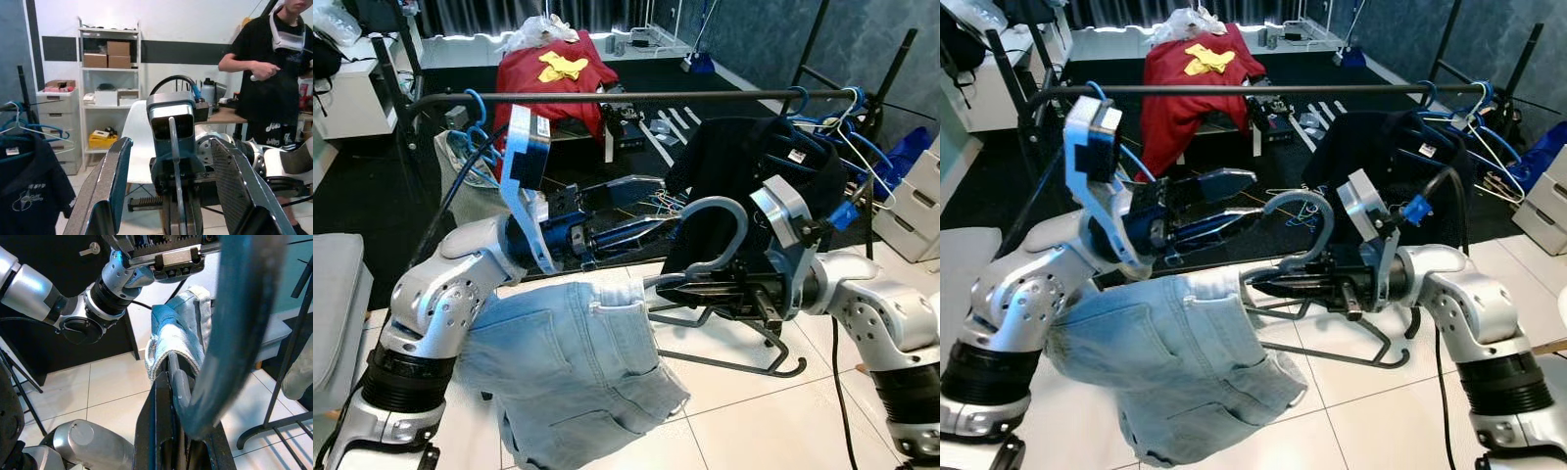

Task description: Hang hanger

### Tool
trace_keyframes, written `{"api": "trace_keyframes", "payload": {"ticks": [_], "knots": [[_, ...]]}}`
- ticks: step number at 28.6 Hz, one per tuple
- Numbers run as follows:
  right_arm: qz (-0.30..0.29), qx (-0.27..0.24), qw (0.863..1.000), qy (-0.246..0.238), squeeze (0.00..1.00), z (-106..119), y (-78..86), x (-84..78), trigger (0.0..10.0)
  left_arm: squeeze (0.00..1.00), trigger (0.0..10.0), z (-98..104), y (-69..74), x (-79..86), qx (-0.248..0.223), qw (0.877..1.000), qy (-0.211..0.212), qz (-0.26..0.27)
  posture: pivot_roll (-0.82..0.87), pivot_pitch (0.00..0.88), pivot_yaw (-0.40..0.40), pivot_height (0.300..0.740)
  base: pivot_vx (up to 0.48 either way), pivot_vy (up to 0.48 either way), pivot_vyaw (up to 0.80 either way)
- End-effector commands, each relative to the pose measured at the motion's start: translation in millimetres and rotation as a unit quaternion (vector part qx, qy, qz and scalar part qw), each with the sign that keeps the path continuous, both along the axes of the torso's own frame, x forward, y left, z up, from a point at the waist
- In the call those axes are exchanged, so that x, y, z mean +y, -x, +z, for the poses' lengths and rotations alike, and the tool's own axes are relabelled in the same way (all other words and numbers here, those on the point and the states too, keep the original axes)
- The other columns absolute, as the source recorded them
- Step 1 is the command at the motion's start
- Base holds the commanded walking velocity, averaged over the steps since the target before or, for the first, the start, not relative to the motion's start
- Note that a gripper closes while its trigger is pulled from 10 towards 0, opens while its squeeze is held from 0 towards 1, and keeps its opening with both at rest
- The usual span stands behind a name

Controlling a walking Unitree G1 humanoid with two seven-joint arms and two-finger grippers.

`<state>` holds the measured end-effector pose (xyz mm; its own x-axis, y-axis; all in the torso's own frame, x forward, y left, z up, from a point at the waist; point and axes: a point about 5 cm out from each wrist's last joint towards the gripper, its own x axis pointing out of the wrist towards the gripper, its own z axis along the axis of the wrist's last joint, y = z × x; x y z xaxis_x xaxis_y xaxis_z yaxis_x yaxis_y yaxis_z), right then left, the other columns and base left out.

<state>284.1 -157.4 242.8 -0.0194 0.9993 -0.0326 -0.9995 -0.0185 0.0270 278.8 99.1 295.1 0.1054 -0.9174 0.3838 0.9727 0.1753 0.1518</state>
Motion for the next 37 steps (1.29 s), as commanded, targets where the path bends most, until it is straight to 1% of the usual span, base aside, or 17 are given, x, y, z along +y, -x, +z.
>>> {"api": "trace_keyframes", "payload": {"ticks": [1,4,7,8,9,10,12,13,14,29,30,31,34,35,36,37], "knots": [[0.013,-0.019,1.000,-0.003,0.00,5.6,0.8,3.9,0.0,0.00,10.0,2.4,2.6,-0.4,-0.005,1.000,-0.001,-0.006,-0.18,0.098,-0.033,0.740,0.000,0.000,0.00],[0.014,-0.019,1.000,-0.003,0.00,5.4,0.6,4.2,0.0,0.00,10.0,2.1,2.2,-0.5,-0.008,1.000,-0.007,-0.002,-0.18,0.098,-0.033,0.740,0.000,0.000,0.00],[0.014,-0.019,1.000,-0.002,0.00,5.4,0.2,4.3,0.0,0.00,10.0,2.4,3.5,-2.3,-0.011,1.000,-0.013,-0.010,-0.18,0.099,-0.032,0.740,0.000,0.000,0.00],[0.013,-0.019,1.000,-0.001,0.00,5.3,0.0,4.3,0.0,0.00,9.3,1.8,3.7,-3.7,-0.012,1.000,-0.022,-0.008,-0.18,0.098,-0.032,0.740,0.000,0.000,0.00],[0.013,-0.019,1.000,-0.001,0.00,5.3,0.0,4.3,0.0,0.00,9.3,1.8,3.7,-3.7,-0.012,1.000,-0.022,-0.008,-0.18,0.098,-0.032,0.740,0.000,0.000,0.00],[0.013,-0.020,1.000,-0.001,0.00,5.2,-0.3,4.5,0.0,0.00,0.0,0.5,2.7,-4.9,-0.013,0.999,-0.032,-0.001,-0.18,0.098,-0.032,0.740,0.000,0.000,0.00],[0.013,-0.020,1.000,0.000,0.00,5.1,-0.5,4.7,0.0,0.00,0.0,-0.3,1.9,-5.5,-0.014,0.999,-0.037,0.005,-0.18,0.098,-0.032,0.740,0.000,0.000,0.00],[0.013,-0.020,1.000,0.000,0.00,5.1,-0.7,4.9,0.0,0.00,3.0,-1.4,0.4,-6.0,-0.016,0.999,-0.045,0.014,-0.18,0.098,-0.032,0.740,0.000,0.000,0.00],[0.013,-0.021,1.000,0.000,0.00,5.2,-0.9,5.2,0.0,0.00,10.0,-2.0,-0.5,-6.3,-0.018,0.998,-0.048,0.020,-0.18,0.098,-0.032,0.740,0.000,0.000,0.00],[0.018,-0.025,1.000,0.000,0.00,4.9,-0.8,8.3,0.0,0.00,10.0,-4.1,-1.7,-5.7,-0.019,0.998,-0.055,0.025,-0.18,0.085,-0.034,0.740,0.000,0.000,0.00],[0.019,-0.025,1.000,0.001,0.00,4.6,-0.8,8.5,0.0,0.00,9.8,-4.0,-1.7,-5.5,-0.020,0.998,-0.055,0.024,-0.18,0.084,-0.035,0.740,0.000,0.000,0.00],[0.019,-0.024,1.000,0.002,0.00,4.4,-0.9,8.7,0.0,0.00,9.1,-3.8,-1.7,-5.4,-0.019,0.998,-0.054,0.023,-0.18,0.084,-0.035,0.740,0.000,0.000,0.00],[0.020,-0.024,1.000,0.002,0.00,4.2,-1.0,8.8,0.0,0.00,9.1,-3.7,-1.7,-5.4,-0.019,0.998,-0.054,0.022,-0.18,0.084,-0.035,0.740,0.000,0.000,0.00],[0.020,-0.024,1.000,0.003,0.00,4.1,-1.2,8.9,0.0,0.00,7.2,-3.5,-1.6,-5.4,-0.019,0.998,-0.053,0.021,-0.18,0.084,-0.035,0.740,0.000,0.000,0.00],[0.020,-0.024,1.000,0.003,0.00,3.8,-1.4,8.9,0.0,0.00,3.6,-3.5,-1.4,-5.4,-0.019,0.998,-0.054,0.019,-0.18,0.085,-0.035,0.740,0.000,0.000,0.00],[0.020,-0.024,1.000,0.003,0.00,3.8,-1.4,8.9,0.0,0.00,3.6,-3.5,-1.4,-5.4,-0.019,0.998,-0.054,0.019,-0.18,0.085,-0.035,0.740,0.000,0.000,0.00]]}}
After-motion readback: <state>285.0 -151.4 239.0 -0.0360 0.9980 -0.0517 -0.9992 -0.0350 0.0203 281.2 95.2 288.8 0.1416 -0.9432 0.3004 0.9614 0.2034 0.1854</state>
